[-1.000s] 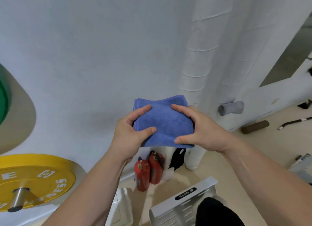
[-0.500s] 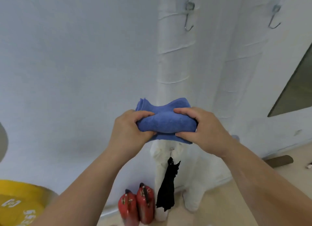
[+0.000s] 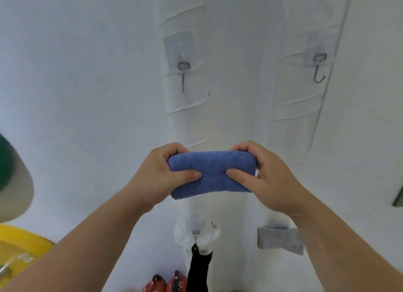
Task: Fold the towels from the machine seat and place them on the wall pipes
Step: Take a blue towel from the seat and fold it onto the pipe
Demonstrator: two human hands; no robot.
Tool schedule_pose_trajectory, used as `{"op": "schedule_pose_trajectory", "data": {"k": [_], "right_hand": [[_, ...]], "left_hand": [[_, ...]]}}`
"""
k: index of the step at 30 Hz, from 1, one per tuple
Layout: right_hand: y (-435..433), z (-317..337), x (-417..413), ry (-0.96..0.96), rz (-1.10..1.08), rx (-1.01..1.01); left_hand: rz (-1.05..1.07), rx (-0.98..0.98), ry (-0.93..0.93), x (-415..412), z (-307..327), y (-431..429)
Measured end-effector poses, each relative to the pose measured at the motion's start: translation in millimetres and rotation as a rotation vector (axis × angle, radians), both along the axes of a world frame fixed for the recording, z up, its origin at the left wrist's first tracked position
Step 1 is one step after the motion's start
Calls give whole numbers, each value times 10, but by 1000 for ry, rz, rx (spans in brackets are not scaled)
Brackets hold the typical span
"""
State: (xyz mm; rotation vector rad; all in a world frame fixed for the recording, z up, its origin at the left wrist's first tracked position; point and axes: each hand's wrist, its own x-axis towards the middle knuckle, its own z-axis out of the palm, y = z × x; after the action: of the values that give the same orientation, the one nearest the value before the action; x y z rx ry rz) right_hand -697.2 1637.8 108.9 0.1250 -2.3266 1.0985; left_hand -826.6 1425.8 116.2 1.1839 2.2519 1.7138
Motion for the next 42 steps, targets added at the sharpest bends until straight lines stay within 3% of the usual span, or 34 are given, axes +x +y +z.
{"op": "schedule_pose_trajectory", "data": {"k": [7, 12, 18, 27, 42], "right_hand": [[-302, 356, -481, 273, -66, -94], [-429, 771, -810, 408, -115, -164], [-322, 1220, -884, 345, -35, -129], [-167, 1485, -1414, 414, -91, -71], [-68, 1251, -1547, 414, 27, -188]], "left_hand": [[112, 303, 21, -204, 415, -59], [82, 290, 227, -393, 695, -115], [44, 354, 268, -653, 1140, -55], [127, 330, 455, -1096, 1393, 104], [98, 358, 352, -1273, 1181, 156]]}}
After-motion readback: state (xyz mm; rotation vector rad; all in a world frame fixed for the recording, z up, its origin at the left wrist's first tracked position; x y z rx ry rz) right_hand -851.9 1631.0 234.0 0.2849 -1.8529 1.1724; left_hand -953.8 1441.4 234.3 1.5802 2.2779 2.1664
